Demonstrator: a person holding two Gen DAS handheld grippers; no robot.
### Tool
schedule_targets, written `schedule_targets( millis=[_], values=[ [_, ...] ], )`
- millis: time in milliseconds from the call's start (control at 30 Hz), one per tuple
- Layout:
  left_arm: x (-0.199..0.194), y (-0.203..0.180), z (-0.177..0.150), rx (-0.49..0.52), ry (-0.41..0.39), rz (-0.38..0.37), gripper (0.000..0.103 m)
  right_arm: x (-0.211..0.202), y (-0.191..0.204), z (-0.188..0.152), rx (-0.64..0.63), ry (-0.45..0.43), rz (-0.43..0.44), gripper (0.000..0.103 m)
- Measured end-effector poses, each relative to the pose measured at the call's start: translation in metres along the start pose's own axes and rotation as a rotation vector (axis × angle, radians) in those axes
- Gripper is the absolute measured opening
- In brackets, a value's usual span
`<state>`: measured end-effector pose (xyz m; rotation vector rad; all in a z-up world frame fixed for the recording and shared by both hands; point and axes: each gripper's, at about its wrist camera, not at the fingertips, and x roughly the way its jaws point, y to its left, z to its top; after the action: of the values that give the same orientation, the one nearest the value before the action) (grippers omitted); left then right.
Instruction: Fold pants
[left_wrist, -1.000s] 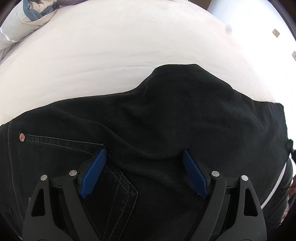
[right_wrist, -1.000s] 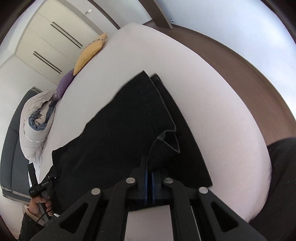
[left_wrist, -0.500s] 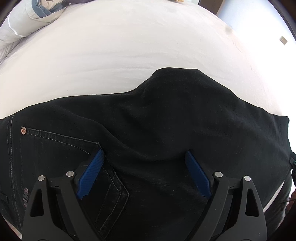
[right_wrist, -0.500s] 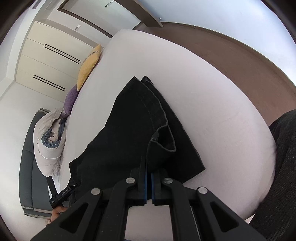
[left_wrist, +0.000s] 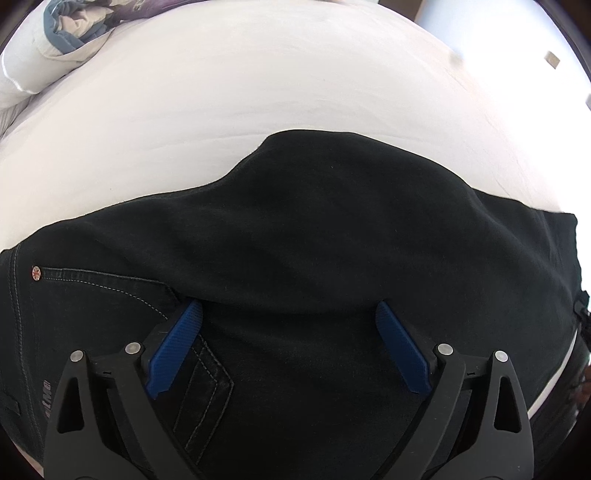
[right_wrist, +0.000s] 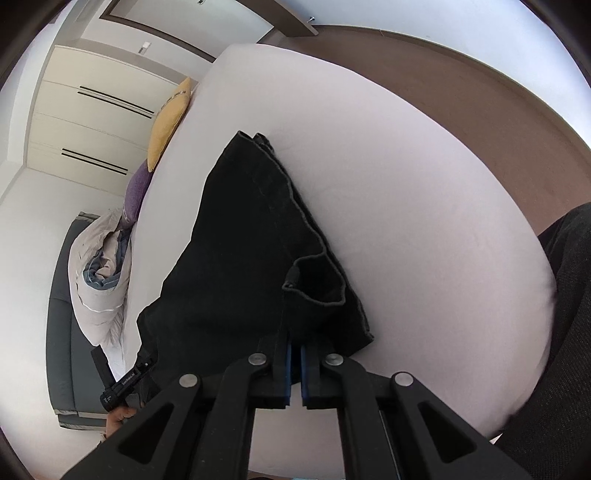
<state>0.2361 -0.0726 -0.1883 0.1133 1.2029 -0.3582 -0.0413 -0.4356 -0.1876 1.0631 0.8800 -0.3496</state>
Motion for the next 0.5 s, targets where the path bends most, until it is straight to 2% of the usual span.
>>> schedule_targets(
  millis=[67, 100, 167, 267, 300, 333, 400, 500],
  values=[
    [-0.001, 0.001, -0.006, 0.015, 0.001, 0.001, 0.096, -0.003, -0.008, 0.003, 0.053, 0.025, 0.041, 0.002],
    [-0.001, 0.001, -0.008, 0.018, -0.002, 0.001, 0.096, -0.005, -0.010, 0.003, 0.065, 0.030, 0.042, 0.007],
    [-0.003, 0.002, -0.012, 0.017, -0.012, -0.003, 0.096, -0.020, -0.006, 0.004, 0.048, 0.002, -0.015, 0.009],
    [-0.008, 0.002, -0.017, 0.013, -0.031, 0.012, 0.096, -0.043, 0.008, 0.005, 0.009, -0.063, -0.142, 0.023],
    [-0.011, 0.001, -0.018, 0.003, -0.041, 0.011, 0.096, -0.052, 0.016, 0.007, -0.019, -0.100, -0.173, 0.023],
    [-0.013, 0.000, -0.018, -0.004, -0.051, 0.005, 0.096, -0.056, 0.030, 0.009, -0.072, -0.120, -0.134, 0.023],
    [-0.025, -0.003, -0.018, -0.010, -0.098, -0.041, 0.096, -0.051, 0.060, 0.011, -0.167, -0.106, -0.035, 0.023],
    [-0.030, -0.025, -0.017, 0.045, -0.118, -0.078, 0.096, -0.020, 0.090, 0.007, -0.247, -0.011, 0.156, 0.023]
  ],
)
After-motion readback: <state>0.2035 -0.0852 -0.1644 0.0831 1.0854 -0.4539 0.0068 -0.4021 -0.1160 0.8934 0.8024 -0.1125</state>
